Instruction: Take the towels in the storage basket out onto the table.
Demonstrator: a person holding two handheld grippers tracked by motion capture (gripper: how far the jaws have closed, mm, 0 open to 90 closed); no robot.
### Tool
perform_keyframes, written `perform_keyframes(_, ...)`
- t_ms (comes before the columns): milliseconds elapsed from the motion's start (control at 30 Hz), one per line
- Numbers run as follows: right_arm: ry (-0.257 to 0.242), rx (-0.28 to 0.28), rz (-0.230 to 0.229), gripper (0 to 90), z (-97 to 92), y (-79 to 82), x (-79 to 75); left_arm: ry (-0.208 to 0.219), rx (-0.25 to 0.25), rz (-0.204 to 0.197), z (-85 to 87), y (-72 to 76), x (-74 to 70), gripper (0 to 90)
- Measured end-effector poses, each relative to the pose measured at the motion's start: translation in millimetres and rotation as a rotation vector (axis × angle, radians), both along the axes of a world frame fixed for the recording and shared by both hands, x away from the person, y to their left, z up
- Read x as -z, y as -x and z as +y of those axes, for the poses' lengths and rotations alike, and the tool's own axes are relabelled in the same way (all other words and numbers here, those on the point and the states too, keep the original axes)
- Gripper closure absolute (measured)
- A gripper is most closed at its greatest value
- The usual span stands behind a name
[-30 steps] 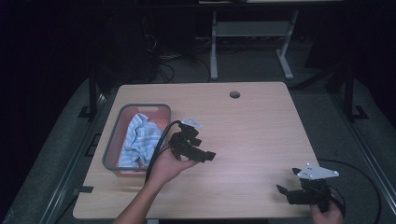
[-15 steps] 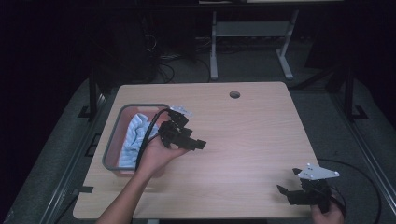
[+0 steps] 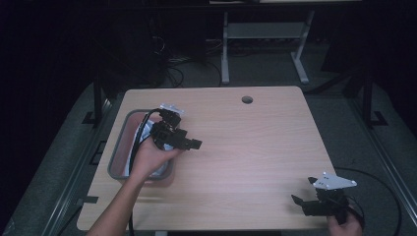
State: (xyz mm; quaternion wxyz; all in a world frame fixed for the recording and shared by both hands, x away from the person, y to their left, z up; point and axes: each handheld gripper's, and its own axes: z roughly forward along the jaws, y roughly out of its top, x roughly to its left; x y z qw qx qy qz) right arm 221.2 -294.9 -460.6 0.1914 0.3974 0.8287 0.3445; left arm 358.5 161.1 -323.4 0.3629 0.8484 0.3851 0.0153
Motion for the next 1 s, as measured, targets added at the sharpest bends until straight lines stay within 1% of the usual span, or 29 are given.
perform_keyframes(100, -0.001, -0.003, 0.005, 13.7, 0.8, -0.2, 0.7, -0.003, -0.025, -0.004, 9.8, -1.2, -1.0, 23.0)
perform_keyframes(167, 0.003, -0.003, 0.001, 13.7, 1.2, 0.0, -0.2, 0.012, -0.039, -0.004, 18.9, -1.9, -1.6, 22.8)
perform_keyframes(267, 0.006, -0.001, 0.0, 13.7, 1.5, 0.4, -0.4, 0.006, -0.054, -0.007, 24.0, -2.0, -1.6, 22.7)
perform_keyframes(333, 0.008, -0.004, 0.004, 13.7, 2.0, 0.0, 0.3, -0.015, -0.069, -0.011, 32.4, -3.3, -2.0, 22.7)
perform_keyframes(367, 0.008, -0.004, 0.004, 13.7, 2.0, 0.0, 0.3, -0.015, -0.069, -0.011, 32.4, -3.3, -2.0, 22.7)
perform_keyframes(467, 0.008, -0.005, 0.004, 13.7, 2.6, -0.2, 0.2, -0.01, -0.095, -0.017, 40.5, -3.5, -2.0, 22.7)
perform_keyframes(500, 0.006, -0.003, 0.002, 13.7, 2.6, -0.1, 0.0, -0.014, -0.104, -0.012, 45.0, -4.0, -1.1, 22.7)
perform_keyframes(533, 0.005, -0.003, 0.003, 13.7, 2.7, -0.1, 0.1, -0.014, -0.104, -0.012, 45.0, -4.0, -1.1, 22.7)
perform_keyframes(600, 0.008, -0.006, 0.007, 13.7, 3.2, 0.1, 0.4, -0.02, -0.128, -0.012, 53.5, -4.7, 0.1, 22.8)
perform_keyframes(633, 0.008, -0.006, 0.007, 13.7, 3.2, 0.1, 0.4, -0.02, -0.128, -0.012, 53.5, -4.7, 0.1, 22.8)
perform_keyframes(667, 0.011, -0.008, 0.004, 13.7, 3.5, 0.3, 0.1, -0.023, -0.144, -0.014, 59.4, -4.8, 1.0, 22.8)
perform_keyframes(700, 0.011, -0.008, 0.004, 13.7, 3.5, 0.3, 0.1, -0.023, -0.144, -0.014, 59.4, -4.8, 1.0, 22.7)
perform_keyframes(733, 0.01, -0.005, 0.003, 13.7, 3.3, 0.4, -0.4, -0.021, -0.167, -0.013, 66.7, -4.7, 2.0, 22.7)
perform_keyframes(800, 0.008, -0.004, 0.001, 13.7, 3.1, 0.4, -0.5, -0.026, -0.17, -0.012, 69.4, -4.8, 2.4, 22.8)
perform_keyframes(867, 0.006, -0.003, 0.002, 13.7, 2.9, 0.1, 0.0, -0.029, -0.191, -0.003, 76.5, -5.1, 4.2, 22.8)
perform_keyframes(933, 0.007, -0.006, 0.009, 13.7, 3.4, -0.1, 0.6, -0.032, -0.208, 0.001, 83.4, -5.6, 6.0, 22.7)
perform_keyframes(1000, 0.012, -0.008, 0.006, 13.7, 4.2, -0.2, 0.5, -0.028, -0.231, 0.002, 89.5, -6.2, 8.0, 22.7)
